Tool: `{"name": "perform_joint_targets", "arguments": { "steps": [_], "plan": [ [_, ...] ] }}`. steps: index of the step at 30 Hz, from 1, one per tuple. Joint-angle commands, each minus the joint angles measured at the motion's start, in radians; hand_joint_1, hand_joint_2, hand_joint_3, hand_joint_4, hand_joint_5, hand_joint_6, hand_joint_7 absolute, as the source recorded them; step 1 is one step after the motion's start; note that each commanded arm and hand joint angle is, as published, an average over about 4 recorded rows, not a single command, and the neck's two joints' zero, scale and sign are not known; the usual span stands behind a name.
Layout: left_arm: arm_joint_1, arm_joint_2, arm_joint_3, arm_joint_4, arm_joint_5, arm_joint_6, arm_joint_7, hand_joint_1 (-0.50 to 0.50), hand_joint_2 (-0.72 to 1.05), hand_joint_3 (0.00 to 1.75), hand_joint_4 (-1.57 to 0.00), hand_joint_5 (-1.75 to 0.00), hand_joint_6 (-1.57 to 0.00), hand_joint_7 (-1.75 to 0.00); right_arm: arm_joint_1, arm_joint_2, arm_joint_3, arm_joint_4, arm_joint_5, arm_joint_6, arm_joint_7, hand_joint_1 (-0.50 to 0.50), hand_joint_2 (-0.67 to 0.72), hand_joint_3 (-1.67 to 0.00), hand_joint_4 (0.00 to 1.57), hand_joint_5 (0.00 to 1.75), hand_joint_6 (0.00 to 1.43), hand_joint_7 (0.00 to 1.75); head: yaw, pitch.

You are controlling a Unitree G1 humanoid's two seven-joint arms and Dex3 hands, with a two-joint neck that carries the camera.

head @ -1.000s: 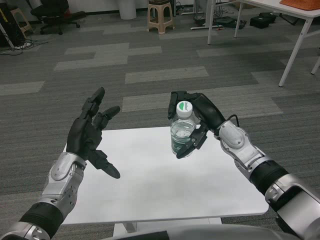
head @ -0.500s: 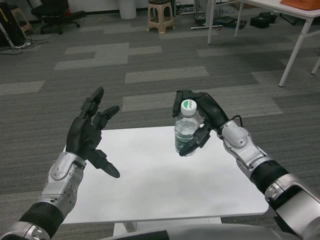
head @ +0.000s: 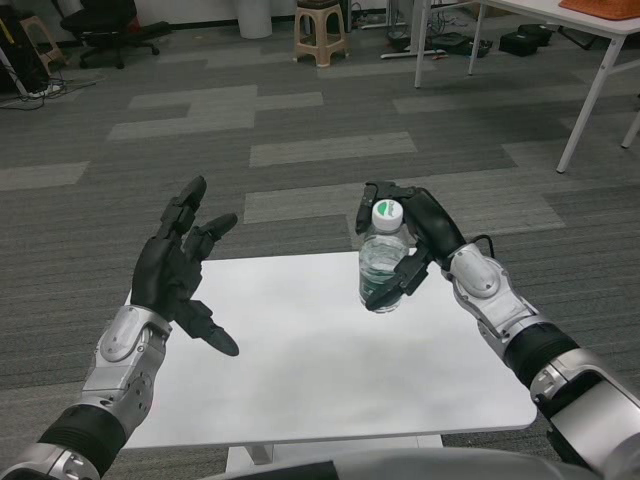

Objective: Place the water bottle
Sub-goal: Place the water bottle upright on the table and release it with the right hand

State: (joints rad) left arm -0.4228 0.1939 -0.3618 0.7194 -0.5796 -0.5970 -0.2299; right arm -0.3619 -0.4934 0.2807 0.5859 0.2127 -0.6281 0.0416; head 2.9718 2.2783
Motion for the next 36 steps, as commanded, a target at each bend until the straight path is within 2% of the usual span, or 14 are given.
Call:
{"name": "perform_joint_targets", "arguments": {
  "steps": [1, 15, 19, 24, 29, 36],
  "plan": [
    [-0.017, 0.002, 0.006, 0.010, -0.009, -0.004, 0.001, -0.50, -0.46, 0.09, 0.00, -0.82, 0.00, -0.14, -0.031, 0.004, -0.035, 0.009, 0.014, -0.022, -0.012, 0.42, 0.03, -0.32, 1.40, 1.65, 1.28, 1.68, 0.001, 0.002],
    [-0.004, 0.001, 0.007, 0.001, -0.008, -0.010, 0.002, -0.50, -0.46, 0.09, 0.00, -0.82, 0.00, -0.14, 0.025, 0.009, -0.133, 0.109, 0.009, -0.031, -0.014, 0.42, 0.01, -0.32, 1.46, 1.65, 1.31, 1.68, -0.004, 0.029],
    [0.005, 0.001, 0.012, -0.008, -0.008, -0.016, 0.002, -0.50, -0.46, 0.09, 0.00, -0.82, 0.00, -0.14, 0.041, 0.013, -0.151, 0.148, 0.007, -0.036, -0.014, 0.39, -0.03, -0.24, 1.49, 1.65, 1.36, 1.68, -0.006, 0.037],
    [0.011, -0.001, 0.017, -0.017, -0.008, -0.028, 0.003, -0.50, -0.46, 0.09, 0.00, -0.82, 0.00, -0.14, 0.050, 0.014, -0.148, 0.189, -0.001, -0.050, -0.013, 0.38, -0.10, -0.16, 1.54, 1.65, 1.37, 1.68, -0.010, 0.053],
    [0.011, -0.001, 0.016, -0.017, -0.008, -0.032, 0.003, -0.50, -0.46, 0.09, 0.00, -0.82, 0.00, -0.14, 0.053, 0.014, -0.137, 0.264, -0.017, -0.070, -0.016, 0.33, -0.10, -0.16, 1.57, 1.65, 1.37, 1.69, -0.016, 0.053],
    [0.007, -0.001, 0.012, -0.017, -0.009, -0.030, 0.003, -0.50, -0.46, 0.09, 0.00, -0.82, 0.00, -0.14, 0.054, 0.019, -0.129, 0.357, -0.030, -0.091, -0.033, 0.33, -0.11, -0.16, 1.57, 1.65, 1.37, 1.68, -0.018, 0.051]
  ]
}}
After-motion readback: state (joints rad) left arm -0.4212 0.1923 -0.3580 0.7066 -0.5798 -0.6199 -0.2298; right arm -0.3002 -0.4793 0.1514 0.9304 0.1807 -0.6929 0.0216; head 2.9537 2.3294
